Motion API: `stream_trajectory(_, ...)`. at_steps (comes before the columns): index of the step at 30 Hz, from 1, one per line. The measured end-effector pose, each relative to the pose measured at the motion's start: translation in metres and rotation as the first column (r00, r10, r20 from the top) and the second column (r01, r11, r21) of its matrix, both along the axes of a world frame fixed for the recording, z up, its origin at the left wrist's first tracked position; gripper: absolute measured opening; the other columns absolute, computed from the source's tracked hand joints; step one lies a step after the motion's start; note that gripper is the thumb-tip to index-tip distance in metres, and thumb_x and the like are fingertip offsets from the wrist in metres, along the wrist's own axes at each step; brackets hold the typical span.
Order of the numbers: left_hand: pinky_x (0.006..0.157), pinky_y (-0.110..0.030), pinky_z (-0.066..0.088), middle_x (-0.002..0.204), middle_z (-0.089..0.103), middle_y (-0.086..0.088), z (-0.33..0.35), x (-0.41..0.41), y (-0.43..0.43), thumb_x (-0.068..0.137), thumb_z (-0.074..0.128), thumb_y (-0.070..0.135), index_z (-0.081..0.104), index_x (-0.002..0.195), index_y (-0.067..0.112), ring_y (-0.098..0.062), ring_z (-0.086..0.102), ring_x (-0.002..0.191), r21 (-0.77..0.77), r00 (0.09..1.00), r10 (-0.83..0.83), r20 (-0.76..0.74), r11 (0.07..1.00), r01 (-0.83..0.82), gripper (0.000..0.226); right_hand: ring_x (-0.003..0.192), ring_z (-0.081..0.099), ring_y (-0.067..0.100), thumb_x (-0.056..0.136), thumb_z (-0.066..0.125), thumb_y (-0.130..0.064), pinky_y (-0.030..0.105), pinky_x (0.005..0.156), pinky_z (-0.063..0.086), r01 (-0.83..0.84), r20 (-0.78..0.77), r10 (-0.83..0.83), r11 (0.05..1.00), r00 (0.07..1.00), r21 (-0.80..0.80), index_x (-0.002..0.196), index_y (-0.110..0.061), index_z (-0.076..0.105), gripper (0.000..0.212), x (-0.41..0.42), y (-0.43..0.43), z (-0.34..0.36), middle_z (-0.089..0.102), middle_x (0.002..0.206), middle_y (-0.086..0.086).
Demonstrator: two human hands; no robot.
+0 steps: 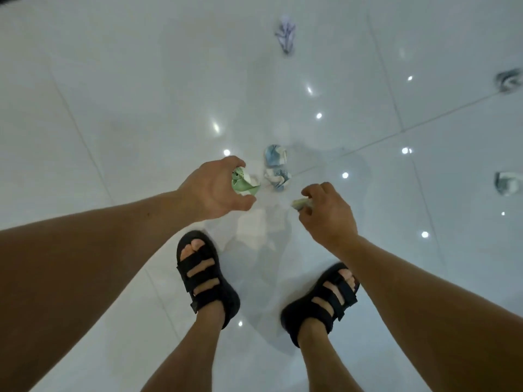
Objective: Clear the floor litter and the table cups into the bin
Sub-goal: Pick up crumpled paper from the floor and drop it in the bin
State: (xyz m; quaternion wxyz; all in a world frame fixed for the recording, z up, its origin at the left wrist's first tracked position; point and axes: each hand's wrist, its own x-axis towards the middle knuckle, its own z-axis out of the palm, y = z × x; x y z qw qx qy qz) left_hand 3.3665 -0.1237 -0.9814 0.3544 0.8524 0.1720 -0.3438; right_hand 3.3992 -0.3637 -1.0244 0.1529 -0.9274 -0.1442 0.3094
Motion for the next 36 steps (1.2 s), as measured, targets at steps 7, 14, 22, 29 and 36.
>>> stream_trajectory(7, 0.082, -0.023, 0.039, 0.126, 0.053, 0.002, 0.177, 0.018, 0.039, 0.074, 0.076, 0.046, 0.038, 0.14, 0.025, -0.012, 0.049, 0.095, -0.022, 0.995, 0.071, 0.064, 0.997, -0.07, 0.079, 0.084, 0.058, 0.029, 0.088, 0.055, -0.013, 0.032, 0.063, 0.044, -0.26, 0.063, 0.259, 0.965, 0.964, 0.015, 0.114, -0.01, 0.062, 0.027, 0.026, 0.055, 0.184, 0.057, 0.106, 0.01)
stream_trajectory(14, 0.078, -0.024, 0.041, 0.124, 0.054, -0.002, 0.366, -0.03, 0.083, 0.075, 0.077, 0.038, 0.038, 0.139, 0.022, -0.014, 0.05, 0.093, 0.031, 0.97, 0.209, 0.12, 0.976, -0.215, 0.076, 0.065, 0.046, 0.017, 0.095, 0.045, -0.011, 0.026, 0.058, 0.032, -0.386, 0.083, 0.388, 0.921, 0.918, -0.047, 0.113, -0.015, 0.05, 0.019, 0.031, 0.108, 0.376, 0.06, 0.085, 0.001)
stream_trajectory(22, 0.072, -0.024, 0.043, 0.117, 0.053, 0.0, 0.534, -0.114, 0.105, 0.074, 0.078, 0.034, 0.04, 0.137, 0.022, -0.016, 0.053, 0.092, 0.092, 0.839, 0.474, 0.268, 0.854, -0.512, 0.074, 0.099, 0.062, 0.023, 0.095, 0.048, -0.01, 0.027, 0.075, 0.045, -0.637, 0.151, 0.636, 0.77, 0.757, -0.047, 0.134, -0.019, 0.051, 0.04, 0.002, 0.167, 0.54, 0.065, 0.114, 0.004)
stream_trajectory(29, 0.062, -0.023, 0.042, 0.115, 0.052, 0.0, 0.621, -0.192, 0.1, 0.073, 0.077, 0.036, 0.04, 0.137, 0.024, -0.017, 0.054, 0.088, 0.168, 0.71, 0.576, 0.404, 0.717, -0.677, 0.075, 0.092, 0.061, 0.025, 0.095, 0.047, -0.013, 0.03, 0.075, 0.046, -0.808, 0.292, 0.783, 0.587, 0.549, -0.054, 0.124, -0.019, 0.054, 0.03, -0.042, 0.217, 0.634, 0.064, 0.109, 0.005)
stream_trajectory(36, 0.064, -0.024, 0.047, 0.117, 0.055, -0.002, 0.663, -0.298, 0.121, 0.073, 0.078, 0.036, 0.04, 0.135, 0.025, -0.019, 0.057, 0.088, 0.196, 0.573, 0.681, 0.457, 0.551, -0.811, 0.074, 0.091, 0.06, 0.027, 0.098, 0.045, -0.018, 0.033, 0.071, 0.048, -0.906, 0.36, 0.866, 0.409, 0.348, -0.108, 0.126, -0.019, 0.051, 0.029, -0.112, 0.269, 0.691, 0.063, 0.108, 0.005)
